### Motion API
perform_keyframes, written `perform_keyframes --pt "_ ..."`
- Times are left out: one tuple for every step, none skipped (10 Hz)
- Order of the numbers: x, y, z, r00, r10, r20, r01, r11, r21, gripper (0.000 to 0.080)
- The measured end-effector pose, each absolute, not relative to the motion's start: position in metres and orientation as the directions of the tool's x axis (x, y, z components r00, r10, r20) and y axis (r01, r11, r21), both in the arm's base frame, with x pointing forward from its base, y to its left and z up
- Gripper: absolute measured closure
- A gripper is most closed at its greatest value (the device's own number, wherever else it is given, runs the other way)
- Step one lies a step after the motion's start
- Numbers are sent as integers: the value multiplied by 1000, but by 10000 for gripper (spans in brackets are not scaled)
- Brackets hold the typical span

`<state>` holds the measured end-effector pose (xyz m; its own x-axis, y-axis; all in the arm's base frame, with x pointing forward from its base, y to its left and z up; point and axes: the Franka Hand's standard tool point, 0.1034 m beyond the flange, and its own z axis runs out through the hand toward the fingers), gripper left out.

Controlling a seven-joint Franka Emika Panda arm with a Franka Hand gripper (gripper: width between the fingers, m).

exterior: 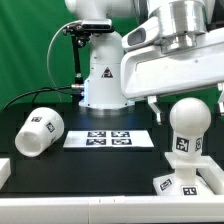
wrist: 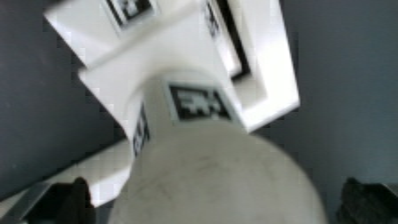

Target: Assemble lamp

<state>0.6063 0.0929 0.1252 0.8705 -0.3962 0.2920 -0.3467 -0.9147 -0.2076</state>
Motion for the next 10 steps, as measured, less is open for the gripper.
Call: perform_keyframes --pt "612 90 128 896 -330 297 -288 -941 -175 101" --pt "607 85 124 943 -253 215 -227 -964 -139 101" --pt "608 83 125 970 -204 132 -188 -974 -130 100" --pt "610 80 124 976 -196 90 -184 -975 -128 100" --pt "604 77 121 982 -190 -3 -189 -974 -126 100" --pt "605 79 122 979 -182 -91 -193 -973 -126 100" --pt "609 82 124 976 -183 -121 -198 -972 -126 100" --pt "613 84 123 976 -185 -118 -199 -972 -127 100" --pt "615 82 121 977 -191 -95 -202 -971 -128 100" --pt "615 82 121 975 -201 -95 -212 -969 -126 100"
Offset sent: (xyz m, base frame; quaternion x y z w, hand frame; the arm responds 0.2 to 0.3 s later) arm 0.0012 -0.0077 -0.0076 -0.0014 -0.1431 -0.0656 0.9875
